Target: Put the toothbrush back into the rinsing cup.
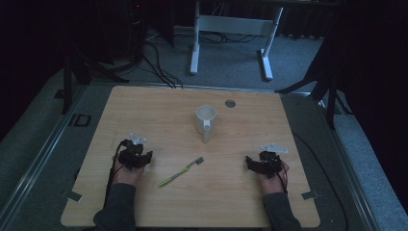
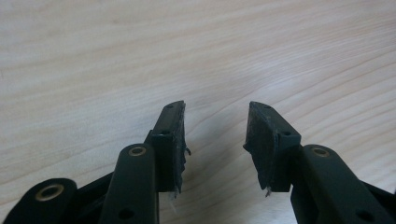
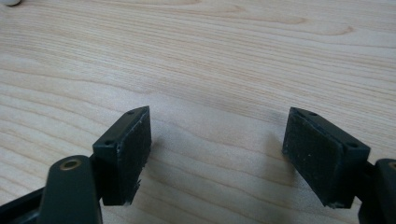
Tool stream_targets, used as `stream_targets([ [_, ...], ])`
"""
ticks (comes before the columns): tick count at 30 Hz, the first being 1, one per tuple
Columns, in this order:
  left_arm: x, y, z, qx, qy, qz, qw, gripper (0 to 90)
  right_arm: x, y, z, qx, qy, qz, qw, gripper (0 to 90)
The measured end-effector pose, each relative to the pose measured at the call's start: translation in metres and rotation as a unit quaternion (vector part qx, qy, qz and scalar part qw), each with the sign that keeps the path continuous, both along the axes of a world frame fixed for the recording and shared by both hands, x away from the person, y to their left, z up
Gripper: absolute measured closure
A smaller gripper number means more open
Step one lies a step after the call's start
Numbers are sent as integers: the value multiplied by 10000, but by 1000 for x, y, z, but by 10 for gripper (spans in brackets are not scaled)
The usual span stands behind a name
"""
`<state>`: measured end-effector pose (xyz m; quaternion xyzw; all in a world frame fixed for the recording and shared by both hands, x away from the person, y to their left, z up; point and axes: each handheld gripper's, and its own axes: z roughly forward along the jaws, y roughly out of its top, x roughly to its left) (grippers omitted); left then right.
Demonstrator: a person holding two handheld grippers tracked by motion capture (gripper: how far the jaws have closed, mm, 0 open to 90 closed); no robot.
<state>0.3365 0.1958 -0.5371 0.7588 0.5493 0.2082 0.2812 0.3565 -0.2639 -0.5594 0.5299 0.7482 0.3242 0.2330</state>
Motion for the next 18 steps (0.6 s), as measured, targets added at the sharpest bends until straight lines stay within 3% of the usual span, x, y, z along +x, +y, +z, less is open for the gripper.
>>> stream_targets([
  [3, -3, -2, 6, -21, -119, -52, 9999, 572, 0, 0, 0, -1, 1, 2, 10000, 233],
  [6, -9, -8, 24, -78, -342, -183, 9992, 558, 0, 0, 0, -6, -3, 16, 10000, 233],
  [13, -10, -16, 46, -205, -444, -397, 9980, 550, 1, 1, 0, -4, -2, 13, 10000, 232],
  [18, -8, -24, 60, -333, -338, -610, 9970, 552, 1, 1, 0, 10, 3, 9, 10000, 232],
])
